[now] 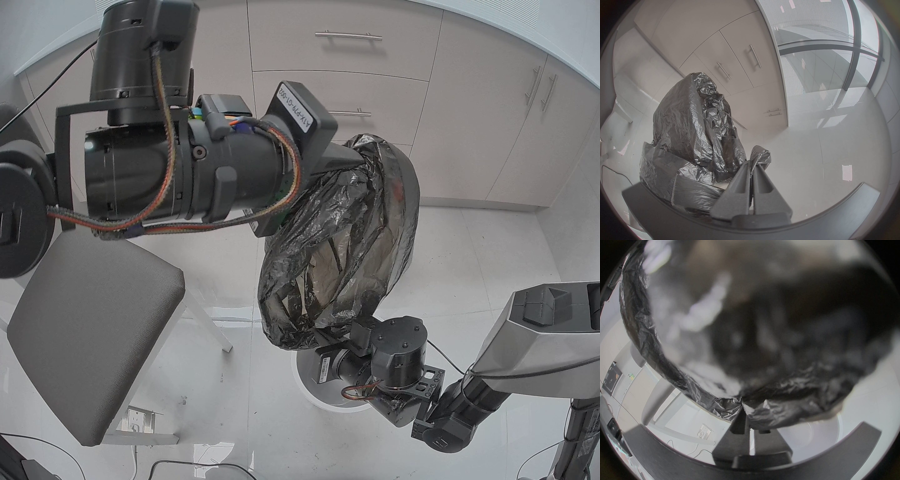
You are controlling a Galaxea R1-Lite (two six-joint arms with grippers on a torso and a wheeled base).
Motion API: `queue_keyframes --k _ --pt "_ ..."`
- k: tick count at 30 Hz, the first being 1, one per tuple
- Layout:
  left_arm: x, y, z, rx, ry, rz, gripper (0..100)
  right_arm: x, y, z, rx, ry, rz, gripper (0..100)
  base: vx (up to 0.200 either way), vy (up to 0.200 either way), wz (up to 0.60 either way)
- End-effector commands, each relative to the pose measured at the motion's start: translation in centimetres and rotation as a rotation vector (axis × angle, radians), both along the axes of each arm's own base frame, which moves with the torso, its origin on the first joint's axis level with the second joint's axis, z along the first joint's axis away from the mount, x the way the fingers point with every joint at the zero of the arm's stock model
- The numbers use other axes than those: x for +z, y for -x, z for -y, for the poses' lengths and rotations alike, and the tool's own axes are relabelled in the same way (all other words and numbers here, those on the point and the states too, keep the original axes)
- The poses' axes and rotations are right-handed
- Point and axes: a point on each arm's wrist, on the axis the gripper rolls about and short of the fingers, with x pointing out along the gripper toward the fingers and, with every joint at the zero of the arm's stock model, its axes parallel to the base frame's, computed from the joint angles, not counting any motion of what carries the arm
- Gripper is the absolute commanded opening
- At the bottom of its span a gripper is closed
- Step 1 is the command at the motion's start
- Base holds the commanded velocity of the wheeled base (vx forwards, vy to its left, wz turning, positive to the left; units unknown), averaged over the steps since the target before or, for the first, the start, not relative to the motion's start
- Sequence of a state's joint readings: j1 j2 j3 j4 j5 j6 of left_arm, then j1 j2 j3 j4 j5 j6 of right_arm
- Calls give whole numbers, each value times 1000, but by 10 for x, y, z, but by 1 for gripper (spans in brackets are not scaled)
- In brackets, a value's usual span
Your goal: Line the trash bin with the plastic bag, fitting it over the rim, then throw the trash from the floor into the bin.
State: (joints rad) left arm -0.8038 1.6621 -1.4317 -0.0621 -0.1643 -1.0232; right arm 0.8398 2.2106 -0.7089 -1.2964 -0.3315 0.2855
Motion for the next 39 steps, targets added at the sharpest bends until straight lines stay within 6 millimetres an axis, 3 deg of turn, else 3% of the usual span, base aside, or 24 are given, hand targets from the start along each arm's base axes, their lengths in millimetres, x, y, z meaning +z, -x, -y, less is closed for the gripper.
queue_keyframes --k 1,4,9,10,11,14,15,20,29,33,39 --pt "-1 2 -2 -1 -3 -4 0 5 9 11 0 7 -5 0 0 0 0" --pt "-3 4 -4 -3 -9 -7 0 10 15 22 -6 10 -5 0 0 0 0" --pt "-13 5 -8 1 -36 -28 0 30 38 73 52 40 -7 0 0 0 0" --pt "-13 5 -8 1 -36 -28 0 30 38 73 52 40 -7 0 0 0 0" --pt "-20 4 -9 1 -55 -41 0 39 45 96 119 37 -4 0 0 0 0" --pt "-28 4 -8 0 -75 -57 0 48 51 119 181 14 -3 0 0 0 0" --pt "-35 2 -9 2 -94 -71 0 54 53 138 239 -15 -8 0 0 0 0" --pt "-56 -3 -18 -97 -153 -91 0 47 50 172 390 -90 -95 0 0 0 0" --pt "-101 -8 -28 -329 -170 -101 0 32 60 199 575 -197 -241 0 0 0 0" --pt "-124 -17 -20 -344 -203 -162 0 26 78 207 635 -218 -293 0 0 0 0" --pt "-144 -22 -8 -382 -226 -224 0 21 79 207 630 -225 -351 0 0 0 0"
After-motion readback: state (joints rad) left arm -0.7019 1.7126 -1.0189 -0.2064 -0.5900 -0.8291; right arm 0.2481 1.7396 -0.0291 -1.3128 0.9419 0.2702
